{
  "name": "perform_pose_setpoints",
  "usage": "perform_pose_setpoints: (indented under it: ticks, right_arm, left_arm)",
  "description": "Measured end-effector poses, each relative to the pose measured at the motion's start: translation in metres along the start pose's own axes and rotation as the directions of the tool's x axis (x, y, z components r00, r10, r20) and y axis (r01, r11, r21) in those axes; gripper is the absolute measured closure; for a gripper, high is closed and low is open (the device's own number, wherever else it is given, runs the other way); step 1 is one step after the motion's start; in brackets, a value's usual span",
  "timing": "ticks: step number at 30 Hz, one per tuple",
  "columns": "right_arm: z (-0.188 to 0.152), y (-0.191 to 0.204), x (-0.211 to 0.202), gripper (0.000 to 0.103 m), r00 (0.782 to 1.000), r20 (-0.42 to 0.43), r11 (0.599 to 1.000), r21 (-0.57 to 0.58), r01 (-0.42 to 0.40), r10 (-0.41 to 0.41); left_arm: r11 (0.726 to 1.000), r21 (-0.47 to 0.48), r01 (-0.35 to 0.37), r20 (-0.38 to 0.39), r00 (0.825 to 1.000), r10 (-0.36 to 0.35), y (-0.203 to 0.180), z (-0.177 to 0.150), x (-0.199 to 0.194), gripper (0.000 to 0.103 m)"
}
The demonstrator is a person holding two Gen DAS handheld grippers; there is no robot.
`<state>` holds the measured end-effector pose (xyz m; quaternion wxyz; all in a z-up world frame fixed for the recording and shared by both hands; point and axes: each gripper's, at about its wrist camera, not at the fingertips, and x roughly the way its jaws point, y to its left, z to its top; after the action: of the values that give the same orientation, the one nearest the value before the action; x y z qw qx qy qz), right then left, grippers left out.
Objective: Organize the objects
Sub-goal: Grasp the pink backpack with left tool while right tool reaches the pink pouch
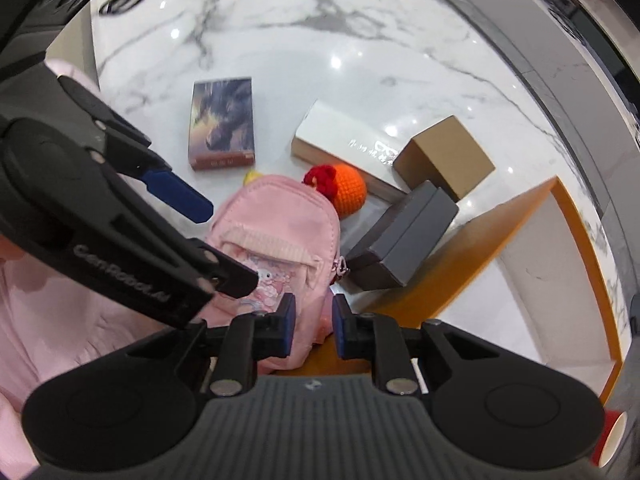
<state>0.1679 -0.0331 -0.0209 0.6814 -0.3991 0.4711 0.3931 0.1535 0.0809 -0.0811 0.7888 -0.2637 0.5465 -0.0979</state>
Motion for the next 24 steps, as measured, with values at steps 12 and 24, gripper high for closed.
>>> perform_pose_setpoints:
  ticks: [12,24]
  right_arm:
    - [0.004,0.000,0.009,0.083,0.999,-0.026,0.999,0.038,-0.023,0.024]
    - [-0.004,0.027,-0.007,0.059,0.998,0.060,0.914,0.404,-0.043,0.020]
  left_arm:
    - [1.000,0.029,-0.006,0.143,0.990,0.001,-0.004,-0.013,-0.016,0.067]
    - [0.921,0.275,-0.278,0.261,0.943,0.207,-0.012,-0.019,-0.091,0.072]
